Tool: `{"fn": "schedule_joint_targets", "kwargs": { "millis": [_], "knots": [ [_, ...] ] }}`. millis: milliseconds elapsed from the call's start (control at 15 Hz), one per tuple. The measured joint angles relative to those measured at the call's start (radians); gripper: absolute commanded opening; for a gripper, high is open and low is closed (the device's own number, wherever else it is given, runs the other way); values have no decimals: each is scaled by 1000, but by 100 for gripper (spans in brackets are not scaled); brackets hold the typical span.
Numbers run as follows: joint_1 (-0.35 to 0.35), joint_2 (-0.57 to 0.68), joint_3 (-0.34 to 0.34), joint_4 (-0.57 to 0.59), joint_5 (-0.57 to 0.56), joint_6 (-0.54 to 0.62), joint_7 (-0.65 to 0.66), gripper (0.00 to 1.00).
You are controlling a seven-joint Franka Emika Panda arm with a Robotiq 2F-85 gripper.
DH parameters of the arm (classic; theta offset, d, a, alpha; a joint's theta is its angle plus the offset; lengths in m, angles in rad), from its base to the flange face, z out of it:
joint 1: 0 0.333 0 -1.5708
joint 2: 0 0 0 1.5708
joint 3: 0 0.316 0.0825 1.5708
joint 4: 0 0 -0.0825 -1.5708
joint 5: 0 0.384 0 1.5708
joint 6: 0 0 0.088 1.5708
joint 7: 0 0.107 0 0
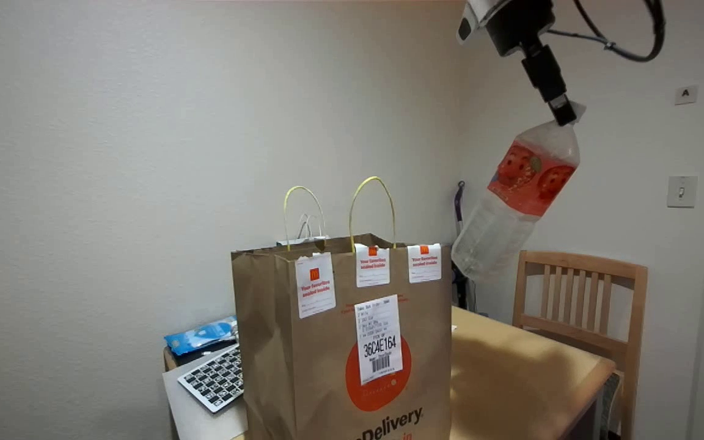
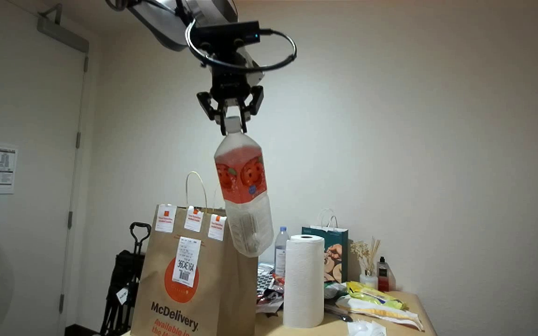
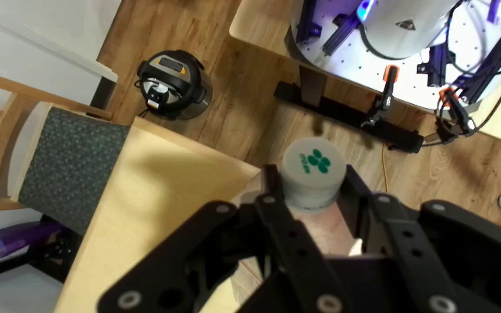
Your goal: Remove the bottle from the carrier bag and put it on the table
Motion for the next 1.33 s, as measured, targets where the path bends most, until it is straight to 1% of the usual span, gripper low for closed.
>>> {"fn": "schedule_joint_targets", "kwargs": {
  "millis": [133, 200, 267, 533, 800, 1000, 1067, 1267, 1333],
  "knots": [
    [-1, 18, -16, -40, 10, 109, 23, 36],
    [-1, 26, -20, -47, 11, 125, 29, 36],
    [-1, 31, -21, -48, 11, 129, 32, 11],
    [-1, 40, -23, -48, 11, 120, 15, 11],
    [-6, 112, -59, -56, 11, 120, -133, 11],
    [-27, 186, -78, -53, -11, 122, -216, 11],
    [-35, 209, -81, -50, -23, 122, -224, 36],
    [-58, 254, -85, -37, -43, 121, -224, 36],
    [-60, 259, -86, -33, -43, 121, -224, 11]
  ]
}}
